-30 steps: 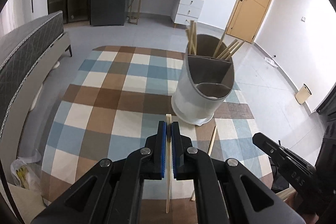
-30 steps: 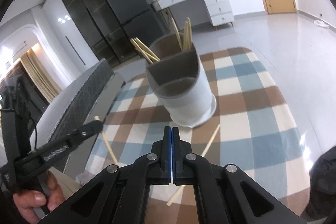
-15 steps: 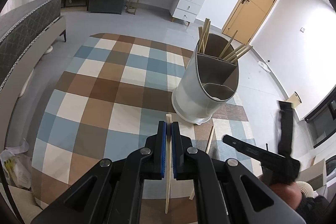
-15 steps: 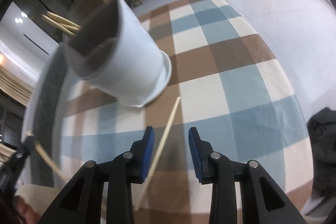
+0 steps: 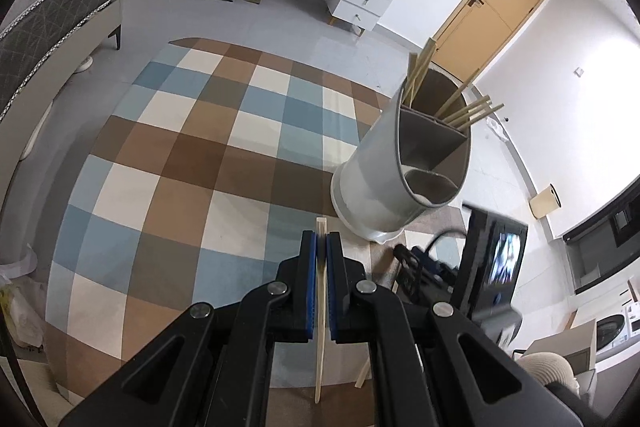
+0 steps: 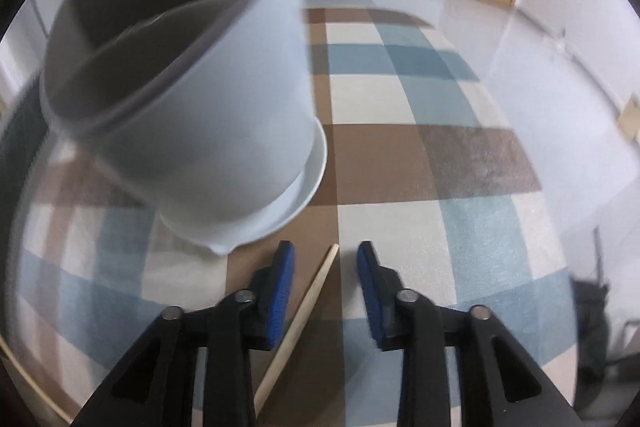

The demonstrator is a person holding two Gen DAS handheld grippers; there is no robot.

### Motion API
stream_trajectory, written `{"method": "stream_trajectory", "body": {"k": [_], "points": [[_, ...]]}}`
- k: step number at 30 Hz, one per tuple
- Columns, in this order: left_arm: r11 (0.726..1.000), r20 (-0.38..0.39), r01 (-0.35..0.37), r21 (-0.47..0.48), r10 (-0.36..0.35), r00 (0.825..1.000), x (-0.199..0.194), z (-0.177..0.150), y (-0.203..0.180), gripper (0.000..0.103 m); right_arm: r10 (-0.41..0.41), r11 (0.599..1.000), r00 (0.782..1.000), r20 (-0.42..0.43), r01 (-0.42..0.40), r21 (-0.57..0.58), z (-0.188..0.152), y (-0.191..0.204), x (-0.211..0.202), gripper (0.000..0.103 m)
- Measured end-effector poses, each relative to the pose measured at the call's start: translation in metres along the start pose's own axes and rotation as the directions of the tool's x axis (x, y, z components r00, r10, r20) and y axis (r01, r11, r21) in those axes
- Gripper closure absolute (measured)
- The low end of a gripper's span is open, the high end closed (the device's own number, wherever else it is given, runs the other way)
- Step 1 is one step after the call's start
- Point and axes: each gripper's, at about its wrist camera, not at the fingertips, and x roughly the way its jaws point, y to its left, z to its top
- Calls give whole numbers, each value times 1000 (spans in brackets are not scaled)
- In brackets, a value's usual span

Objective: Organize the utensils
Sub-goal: 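Lift both held chopsticks and carry them above the utensil holder, then lower both held chopsticks into the holder compartments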

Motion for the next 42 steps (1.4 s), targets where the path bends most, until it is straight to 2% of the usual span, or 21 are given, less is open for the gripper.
{"method": "stream_trajectory", "body": {"k": [1, 2, 6, 11, 16, 20, 30, 37, 42], "points": [[1000, 0, 9, -3, -9, 1000, -1, 1, 0, 102, 1, 1000, 1000, 3, -1, -2, -2, 1, -2, 96], [1000, 4, 10, 0, -10, 1000, -2, 1, -1, 102, 5, 1000, 1000, 4, -5, 2, -4, 1, -4, 98], [1000, 11, -8, 17, 8, 1000, -3, -2, -4, 102, 74, 997, 997, 1, -74, 31, -9, -3, -12, 100], [999, 21, -24, 24, 24, 999, -7, -5, -7, 103, 176, 980, 982, 73, -182, 80, -9, -8, -47, 100], [998, 49, -30, 53, 27, 998, -19, -12, -14, 103, 280, 949, 942, 186, -300, 94, -13, -13, -95, 100], [995, 48, -44, 84, 40, 998, -23, -20, -23, 102, 322, 930, 909, 264, -356, 92, -20, -16, -128, 100], [978, 46, -67, 196, 59, 997, -37, -27, -52, 103, 356, 917, 868, 346, -396, 50, -27, -20, -163, 100], [976, 48, -71, 205, 62, 997, -46, -22, -61, 103, 365, 914, 852, 376, -405, 29, -27, -23, -170, 100], [971, 62, -77, 227, 64, 996, -53, -16, -71, 103, 375, 905, 832, 409, -424, 31, -21, -28, -178, 100]]}}
